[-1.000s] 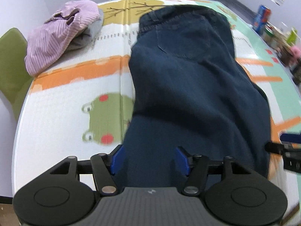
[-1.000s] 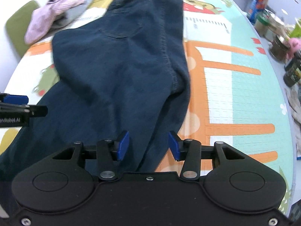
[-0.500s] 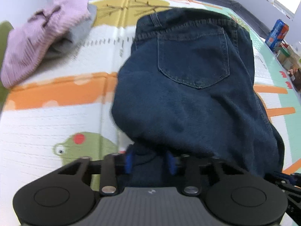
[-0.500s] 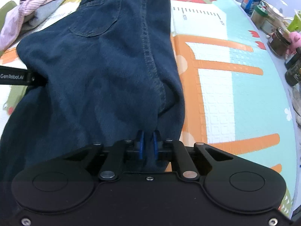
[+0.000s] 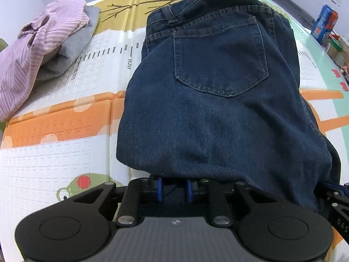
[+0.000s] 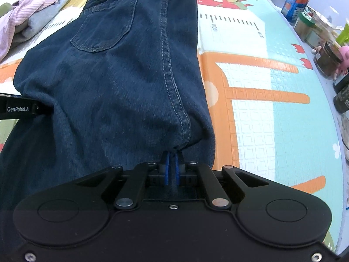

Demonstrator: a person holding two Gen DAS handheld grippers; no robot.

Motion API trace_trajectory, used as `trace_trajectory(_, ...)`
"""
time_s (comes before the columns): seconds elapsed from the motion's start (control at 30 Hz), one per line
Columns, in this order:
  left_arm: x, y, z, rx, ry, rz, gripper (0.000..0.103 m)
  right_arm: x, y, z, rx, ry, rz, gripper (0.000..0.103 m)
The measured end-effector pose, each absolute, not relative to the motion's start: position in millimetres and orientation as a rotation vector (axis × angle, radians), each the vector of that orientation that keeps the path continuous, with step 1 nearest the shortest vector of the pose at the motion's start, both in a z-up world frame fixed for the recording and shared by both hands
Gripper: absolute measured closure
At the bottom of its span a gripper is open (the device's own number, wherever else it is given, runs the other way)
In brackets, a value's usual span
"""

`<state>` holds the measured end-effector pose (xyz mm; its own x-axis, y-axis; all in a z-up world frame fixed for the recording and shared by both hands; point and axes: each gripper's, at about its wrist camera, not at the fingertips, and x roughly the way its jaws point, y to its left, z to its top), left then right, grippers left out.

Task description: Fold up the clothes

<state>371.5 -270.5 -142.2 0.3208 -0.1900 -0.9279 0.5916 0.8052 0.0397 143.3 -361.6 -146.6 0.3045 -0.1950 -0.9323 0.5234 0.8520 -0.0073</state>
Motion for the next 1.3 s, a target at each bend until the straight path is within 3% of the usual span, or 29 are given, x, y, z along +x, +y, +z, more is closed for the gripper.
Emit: trace_trajectory(1.3,374.9,-273.3,-149.0,0.254,1.161,-0.405,0.080,200.8,-378.5,-165.5,0.243,1.023,-0.549,0.097)
